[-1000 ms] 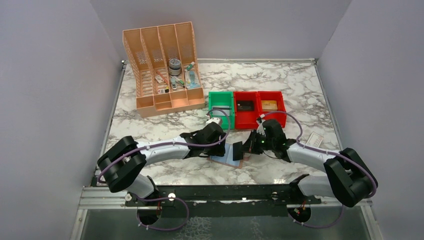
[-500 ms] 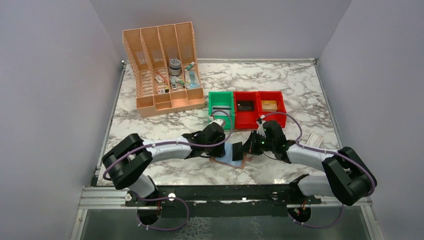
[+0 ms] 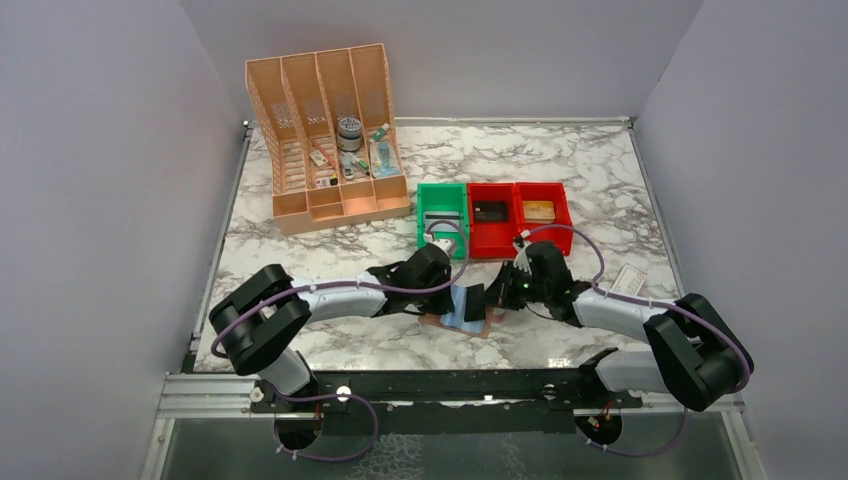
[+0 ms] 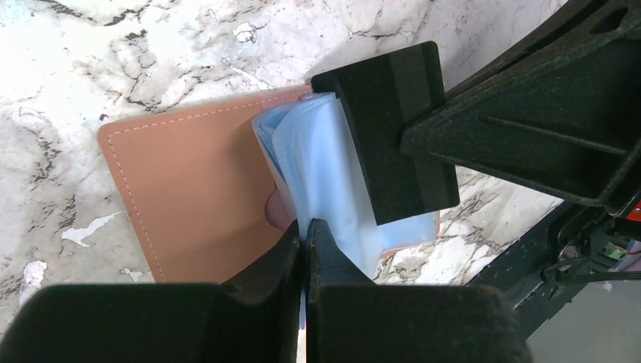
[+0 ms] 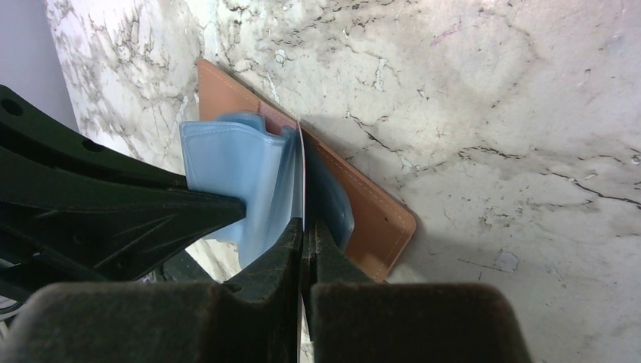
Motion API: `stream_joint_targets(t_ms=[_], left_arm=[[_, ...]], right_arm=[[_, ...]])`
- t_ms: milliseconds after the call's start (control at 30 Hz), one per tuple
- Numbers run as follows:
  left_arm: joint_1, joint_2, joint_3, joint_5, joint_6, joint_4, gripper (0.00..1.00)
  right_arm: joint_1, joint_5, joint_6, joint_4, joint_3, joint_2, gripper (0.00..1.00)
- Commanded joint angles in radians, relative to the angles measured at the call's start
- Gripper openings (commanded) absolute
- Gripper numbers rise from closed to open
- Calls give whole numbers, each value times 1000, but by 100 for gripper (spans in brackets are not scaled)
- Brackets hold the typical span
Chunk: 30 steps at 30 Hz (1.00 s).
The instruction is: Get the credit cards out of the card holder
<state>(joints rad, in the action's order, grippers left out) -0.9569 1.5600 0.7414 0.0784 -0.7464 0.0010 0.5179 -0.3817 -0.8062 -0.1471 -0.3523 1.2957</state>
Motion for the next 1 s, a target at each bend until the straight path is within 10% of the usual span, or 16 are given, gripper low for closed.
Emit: stream_joint_targets(t_ms=[0, 500, 733, 967], left_arm=[[-11, 8, 31, -38, 2, -63, 0], [-9, -142, -39, -214, -51, -161, 0], [-9, -182, -34, -245, -62, -185, 53], [-9, -199, 22, -271, -42, -212, 67]], right_arm=[[4, 33, 41, 44, 3, -1, 1], [4, 100, 81, 195, -68, -146, 1], [4, 203, 124, 301, -125, -224, 1], [4, 344, 172, 387, -176, -326, 1]])
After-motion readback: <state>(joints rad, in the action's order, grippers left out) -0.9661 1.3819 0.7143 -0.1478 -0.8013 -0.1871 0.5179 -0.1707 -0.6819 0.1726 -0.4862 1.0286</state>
